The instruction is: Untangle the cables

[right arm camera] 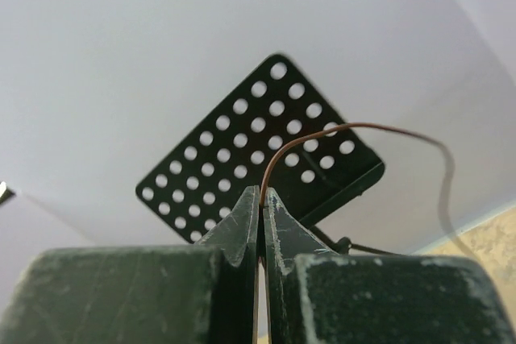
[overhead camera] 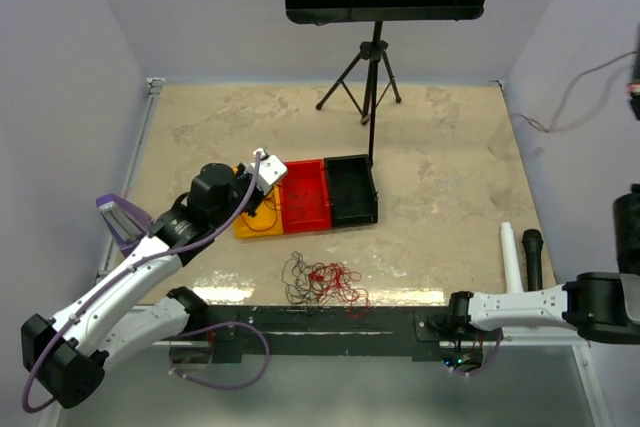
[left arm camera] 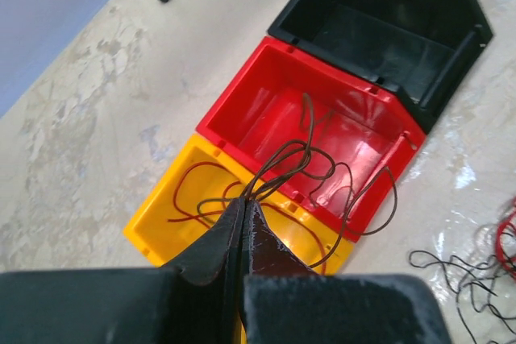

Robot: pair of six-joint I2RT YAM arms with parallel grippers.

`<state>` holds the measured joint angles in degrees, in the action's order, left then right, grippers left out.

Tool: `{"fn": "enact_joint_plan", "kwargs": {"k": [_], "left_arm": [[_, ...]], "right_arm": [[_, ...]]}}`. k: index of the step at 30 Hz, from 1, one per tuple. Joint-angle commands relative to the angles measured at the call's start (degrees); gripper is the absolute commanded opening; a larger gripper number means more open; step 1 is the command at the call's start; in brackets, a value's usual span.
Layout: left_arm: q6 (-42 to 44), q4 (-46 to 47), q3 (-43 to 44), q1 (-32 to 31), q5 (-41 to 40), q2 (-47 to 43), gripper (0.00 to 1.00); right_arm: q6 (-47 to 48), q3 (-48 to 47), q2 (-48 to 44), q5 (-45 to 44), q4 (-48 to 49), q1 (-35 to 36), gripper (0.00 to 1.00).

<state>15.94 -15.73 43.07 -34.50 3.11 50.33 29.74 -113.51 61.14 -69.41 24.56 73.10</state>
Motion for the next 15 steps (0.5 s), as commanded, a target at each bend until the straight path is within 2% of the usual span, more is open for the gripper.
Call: {"fn": "enact_joint_plan", "kwargs": {"k": [1, 6, 10, 15], "left_arm": [[1.0, 3.6, -0.1, 0.3, -7.9, 1.1, 0.00], [-1.6, 2.5, 4.5, 0.3, -2.0, 2.0, 0.00], [-2.1, -1.1, 13.8, 0.4, 3.8, 4.5, 0.00], [-1.6, -5.4, 24.7, 0.4, 6.8, 6.6, 0.00]], "right_arm": [[10.6, -0.9, -1.4, -3.5, 8.6, -0.1, 0.00], [7.5, -1.5, 0.1, -4.1, 2.8, -0.1, 0.00], [2.1, 1.4, 1.5, -3.6, -2.7, -0.1, 0.00], [-8.3, 5.4, 3.4, -1.5, -10.7, -0.1, 0.00]]}}
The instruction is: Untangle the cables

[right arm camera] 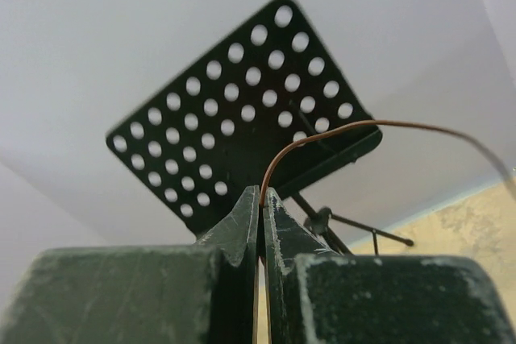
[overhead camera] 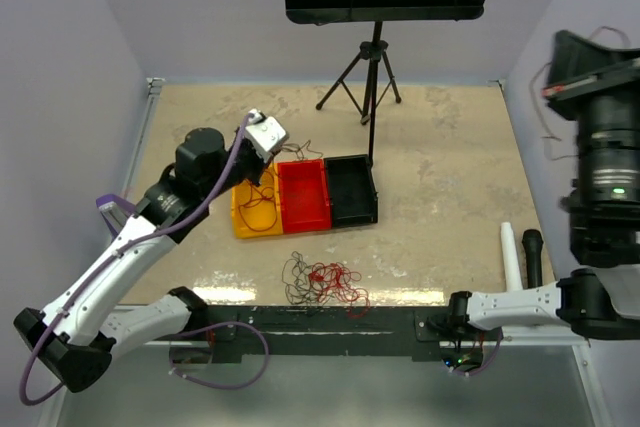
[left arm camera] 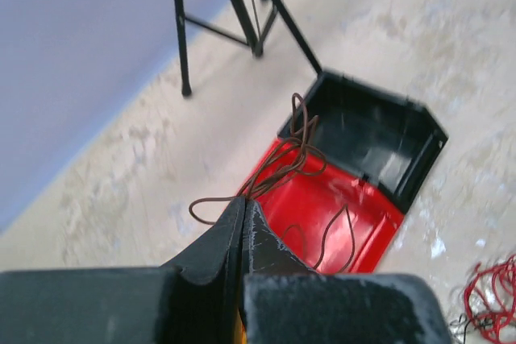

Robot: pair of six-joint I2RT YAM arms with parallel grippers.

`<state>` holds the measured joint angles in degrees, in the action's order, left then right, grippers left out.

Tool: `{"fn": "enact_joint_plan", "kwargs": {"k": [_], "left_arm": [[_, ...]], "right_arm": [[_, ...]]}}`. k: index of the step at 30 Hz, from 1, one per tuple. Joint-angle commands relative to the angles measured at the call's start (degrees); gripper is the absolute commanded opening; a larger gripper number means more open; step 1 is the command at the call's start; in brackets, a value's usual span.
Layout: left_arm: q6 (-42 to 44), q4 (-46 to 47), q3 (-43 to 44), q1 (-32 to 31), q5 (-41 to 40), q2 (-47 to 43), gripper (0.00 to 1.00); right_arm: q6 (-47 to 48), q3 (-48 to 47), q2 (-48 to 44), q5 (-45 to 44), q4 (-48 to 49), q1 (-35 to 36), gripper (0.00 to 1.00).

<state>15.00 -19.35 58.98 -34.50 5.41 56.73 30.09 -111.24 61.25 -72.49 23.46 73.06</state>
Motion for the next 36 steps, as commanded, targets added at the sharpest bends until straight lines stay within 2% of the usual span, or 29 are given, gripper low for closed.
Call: {"fn": "enact_joint_plan", "kwargs": {"k": [1, 4, 16, 27, 33, 36], "left_arm": [[-0.5, -2.6, 10.0, 0.3, 4.9, 0.3, 0.00], [0.0, -3.9, 13.8, 0.3, 5.8, 0.1, 0.00], [3.0, -4.6, 22.1, 0.3, 2.9, -1.2, 0.00], [1.5, 3.0, 19.4, 0.3, -9.9, -4.9, 0.00], [-1.6, 9.1, 17.9, 0.4, -21.6, -6.5, 0.00], [-1.9, 11.6, 17.0, 0.3, -24.8, -7.7, 0.00]], "right_arm": [[-10.4, 3.8, 3.8, 2.3, -10.5, 0.1, 0.00], [-15.2, 5.2, 5.4, 4.6, -12.7, 0.0, 0.00], [-23.9, 6.9, 13.4, 11.8, -16.5, -2.9, 0.00], [-28.9, 8.4, 16.3, 17.3, -18.5, -6.7, 0.00], [-32.3, 10.2, 16.2, 19.8, -19.4, -9.5, 0.00], [-33.7, 12.3, 16.2, 20.8, -19.2, -10.5, 0.00]]}}
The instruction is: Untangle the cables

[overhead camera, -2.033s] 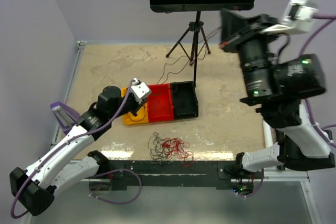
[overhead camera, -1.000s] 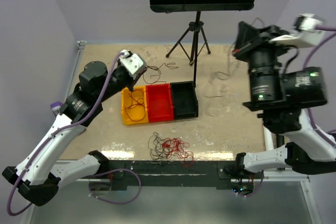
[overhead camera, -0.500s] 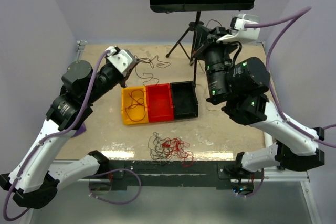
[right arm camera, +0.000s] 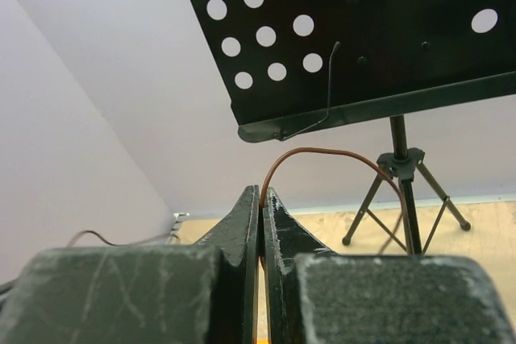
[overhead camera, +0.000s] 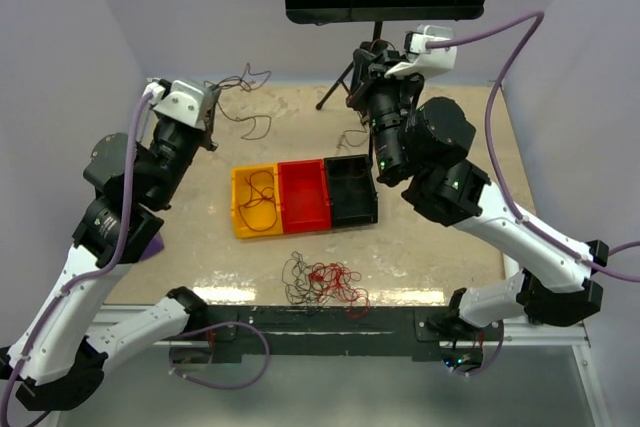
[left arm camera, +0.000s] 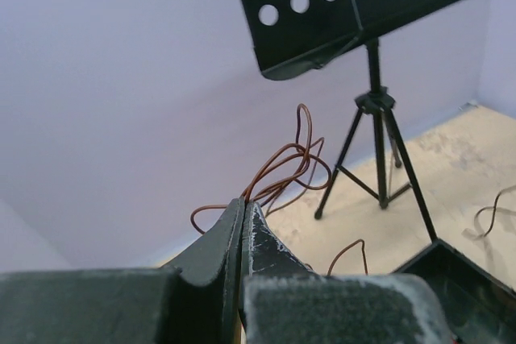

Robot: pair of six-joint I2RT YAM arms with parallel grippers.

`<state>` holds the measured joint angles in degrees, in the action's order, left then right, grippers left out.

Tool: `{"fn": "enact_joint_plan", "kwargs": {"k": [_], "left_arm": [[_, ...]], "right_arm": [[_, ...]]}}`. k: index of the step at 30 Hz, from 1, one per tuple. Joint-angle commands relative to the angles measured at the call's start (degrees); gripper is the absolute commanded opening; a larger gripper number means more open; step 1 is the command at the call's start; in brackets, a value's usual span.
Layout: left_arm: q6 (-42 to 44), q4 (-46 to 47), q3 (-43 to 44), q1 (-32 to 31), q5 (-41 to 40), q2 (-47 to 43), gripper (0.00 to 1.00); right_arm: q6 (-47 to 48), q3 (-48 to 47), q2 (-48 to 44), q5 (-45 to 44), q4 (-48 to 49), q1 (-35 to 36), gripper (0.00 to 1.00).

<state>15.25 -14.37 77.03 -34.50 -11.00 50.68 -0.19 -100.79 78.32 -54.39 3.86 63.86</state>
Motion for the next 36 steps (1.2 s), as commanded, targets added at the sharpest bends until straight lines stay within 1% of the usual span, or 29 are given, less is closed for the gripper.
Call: {"fn": "enact_joint_plan", "kwargs": {"k": [1, 9, 20, 31, 36], "left_arm": [[-2.0, 7.2, -1.1, 0.3, -8.7, -2.0, 0.00], [-2.3, 6.7, -0.5, 0.3, -7.3, -3.1, 0.00], [-2.5, 7.7, -0.5, 0.4, -6.0, -3.0, 0.00], [-2.3, 8.0, -0.7, 0.3, -5.6, -3.3, 0.00], [-2.1, 8.2, -1.1, 0.3, -5.5, -3.7, 0.00]], "right_arm": [[-3.8, 2.4, -0.9, 3.2, 0.4, -1.5, 0.00], [-6.9, 7.9, -0.3, 5.1, 1.4, -3.6, 0.00], [-12.0, 15.5, -1.2, 9.7, 0.8, -8.3, 0.00], [-12.0, 14.8, -0.1, 10.9, 0.6, -9.0, 0.00], [-12.6, 16.3, 0.3, 11.1, 0.8, -9.3, 0.00]]}}
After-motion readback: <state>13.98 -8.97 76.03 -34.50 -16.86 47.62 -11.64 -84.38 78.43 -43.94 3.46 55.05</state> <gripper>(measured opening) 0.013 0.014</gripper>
